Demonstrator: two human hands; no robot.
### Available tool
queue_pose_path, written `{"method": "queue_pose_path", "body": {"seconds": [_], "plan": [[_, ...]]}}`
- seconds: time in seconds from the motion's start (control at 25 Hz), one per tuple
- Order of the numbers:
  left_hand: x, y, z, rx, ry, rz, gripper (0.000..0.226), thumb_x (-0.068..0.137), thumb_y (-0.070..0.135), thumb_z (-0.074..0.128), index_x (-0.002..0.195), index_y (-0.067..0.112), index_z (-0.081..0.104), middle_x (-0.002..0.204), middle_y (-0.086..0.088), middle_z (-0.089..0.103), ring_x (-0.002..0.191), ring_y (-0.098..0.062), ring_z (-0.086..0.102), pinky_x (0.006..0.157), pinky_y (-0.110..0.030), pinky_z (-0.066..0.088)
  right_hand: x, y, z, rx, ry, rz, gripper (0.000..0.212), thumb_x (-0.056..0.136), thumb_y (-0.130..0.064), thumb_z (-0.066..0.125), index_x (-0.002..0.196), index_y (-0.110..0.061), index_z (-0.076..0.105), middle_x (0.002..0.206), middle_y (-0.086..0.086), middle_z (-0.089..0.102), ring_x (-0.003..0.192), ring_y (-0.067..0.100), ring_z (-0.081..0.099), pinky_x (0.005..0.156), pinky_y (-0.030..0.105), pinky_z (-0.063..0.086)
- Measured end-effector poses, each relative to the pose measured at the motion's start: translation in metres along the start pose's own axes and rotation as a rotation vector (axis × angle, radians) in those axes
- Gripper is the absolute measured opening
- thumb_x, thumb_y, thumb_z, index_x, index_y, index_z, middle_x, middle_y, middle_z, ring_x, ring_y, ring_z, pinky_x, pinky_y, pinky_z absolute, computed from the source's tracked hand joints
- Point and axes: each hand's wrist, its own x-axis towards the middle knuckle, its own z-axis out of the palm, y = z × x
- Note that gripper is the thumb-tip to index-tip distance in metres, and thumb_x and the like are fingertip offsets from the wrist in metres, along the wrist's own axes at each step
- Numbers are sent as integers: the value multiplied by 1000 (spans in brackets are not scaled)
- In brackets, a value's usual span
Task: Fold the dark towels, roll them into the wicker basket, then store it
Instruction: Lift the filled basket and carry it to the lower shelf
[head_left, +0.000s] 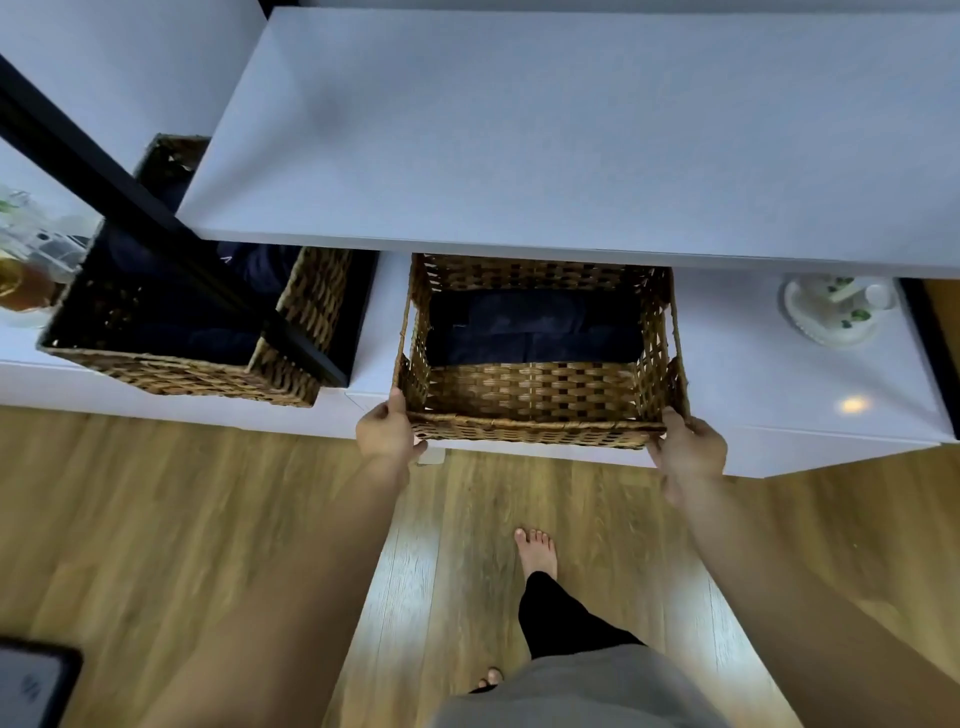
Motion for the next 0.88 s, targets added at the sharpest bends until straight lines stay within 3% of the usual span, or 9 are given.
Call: {"method": "queue_pose_path", "body": {"seconds": [0.12, 0.2, 0.32, 0.44, 0.52, 0.6, 0.72, 0.88], "plan": [[-14, -2, 1, -218, 7, -89, 23, 107, 30, 51, 108, 9, 60, 96, -6, 68, 94, -25, 70, 84, -42, 62, -27, 2, 9, 345, 27, 192, 17, 99, -19, 64, 106, -4, 67, 100, 8, 72, 89, 22, 74, 66, 28, 60], [-15, 1, 5, -392, -13, -170, 21, 106, 25, 52, 107, 6, 61, 98, -9, 69, 89, -22, 70, 83, -37, 61, -33, 1, 17, 492, 39, 286, 12, 99, -16, 64, 98, -5, 67, 107, 12, 72, 92, 23, 74, 74, 32, 63], [-12, 12, 15, -478, -60, -205, 25, 106, 23, 52, 120, 3, 59, 110, -13, 70, 96, -25, 69, 88, -39, 61, -33, -11, 25, 588, 15, 288, 14, 101, -12, 59, 94, 0, 63, 117, 20, 68, 94, 25, 71, 91, 35, 59], [0, 27, 23, -501, -132, -205, 32, 108, 16, 47, 136, 3, 55, 123, -14, 66, 110, -27, 66, 93, -41, 59, -24, -28, 37, 647, -75, 278, 20, 107, -11, 43, 110, 2, 57, 130, 21, 61, 89, 20, 66, 97, 30, 55], [12, 37, 30, -453, -216, -207, 34, 108, 20, 45, 138, 6, 53, 130, -12, 64, 114, -28, 66, 84, -43, 62, -11, -40, 45, 685, -171, 285, 34, 108, -12, 34, 134, 2, 50, 137, 19, 55, 109, 23, 63, 104, 28, 49], [26, 47, 39, -401, -252, -223, 36, 108, 28, 46, 136, 6, 53, 130, -11, 65, 109, -28, 69, 67, -39, 64, 3, -51, 51, 761, -245, 307, 40, 108, -10, 28, 141, 2, 45, 128, 18, 59, 132, 25, 52, 114, 31, 39], [42, 58, 55, -414, -266, -211, 39, 108, 28, 45, 138, 3, 52, 134, -13, 64, 102, -26, 70, 61, -31, 62, 14, -69, 65, 705, -240, 282, 18, 105, -7, 49, 110, 2, 63, 114, 19, 68, 118, 26, 64, 100, 37, 54], [51, 68, 76, -545, -331, -161, 37, 109, 15, 41, 145, 9, 47, 138, -8, 60, 113, -24, 66, 80, -35, 63, 34, -78, 80, 676, -292, 254, 22, 101, -8, 56, 120, 1, 64, 120, 19, 69, 109, 26, 69, 91, 37, 59]]}}
